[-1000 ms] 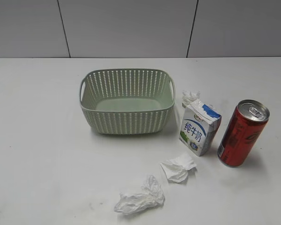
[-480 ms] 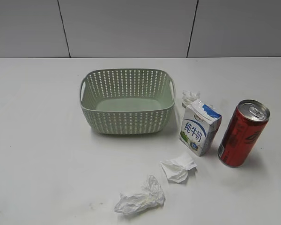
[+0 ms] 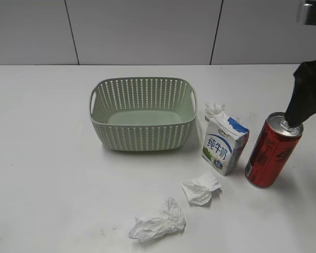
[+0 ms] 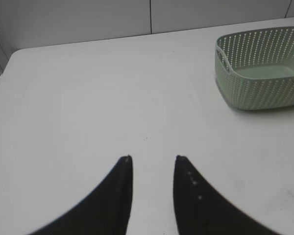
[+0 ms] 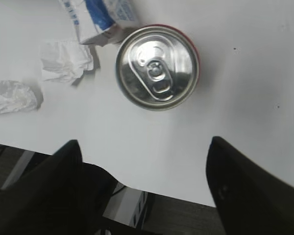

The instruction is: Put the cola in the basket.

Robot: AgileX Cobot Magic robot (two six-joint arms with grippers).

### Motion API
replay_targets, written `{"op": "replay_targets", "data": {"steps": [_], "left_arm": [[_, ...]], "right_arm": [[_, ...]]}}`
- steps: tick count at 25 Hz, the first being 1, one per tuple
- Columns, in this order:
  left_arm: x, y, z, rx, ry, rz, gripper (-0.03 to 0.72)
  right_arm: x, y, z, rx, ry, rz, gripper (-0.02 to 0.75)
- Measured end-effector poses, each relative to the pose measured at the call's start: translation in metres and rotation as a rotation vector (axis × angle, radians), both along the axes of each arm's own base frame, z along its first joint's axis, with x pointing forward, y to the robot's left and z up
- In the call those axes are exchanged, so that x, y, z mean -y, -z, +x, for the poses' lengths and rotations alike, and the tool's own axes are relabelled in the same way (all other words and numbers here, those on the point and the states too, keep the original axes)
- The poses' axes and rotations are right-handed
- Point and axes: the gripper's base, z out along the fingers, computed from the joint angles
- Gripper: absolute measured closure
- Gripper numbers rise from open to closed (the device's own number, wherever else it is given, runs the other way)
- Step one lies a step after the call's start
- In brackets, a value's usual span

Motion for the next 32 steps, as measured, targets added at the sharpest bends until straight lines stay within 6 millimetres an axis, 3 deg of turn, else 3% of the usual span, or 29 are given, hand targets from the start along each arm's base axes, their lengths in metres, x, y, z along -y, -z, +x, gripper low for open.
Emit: {"op": "replay_targets", "data": {"steps": [4, 11, 26, 32], "left_arm": [[0.000, 0.000, 0.000, 0.000, 0.000, 0.000, 0.457], [0.000, 0.000, 0.000, 0.000, 0.000, 0.000, 0.457], [0.000, 0.000, 0.000, 0.000, 0.000, 0.000, 0.457], [0.000, 0.000, 0.000, 0.000, 0.000, 0.000, 0.457]], "right_arm": [[-0.015, 0.006, 0.000, 0.005, -0.015, -0.062, 0.148], [-0.019, 0.008, 0.009, 0.074, 0.004, -0.058, 0.073], [-0.028, 0.081, 0.044, -0.097, 0.018, -0.145, 0.066], [-0.029, 0.091, 0.048, -0.117, 0.026, -0.151, 0.076]]}}
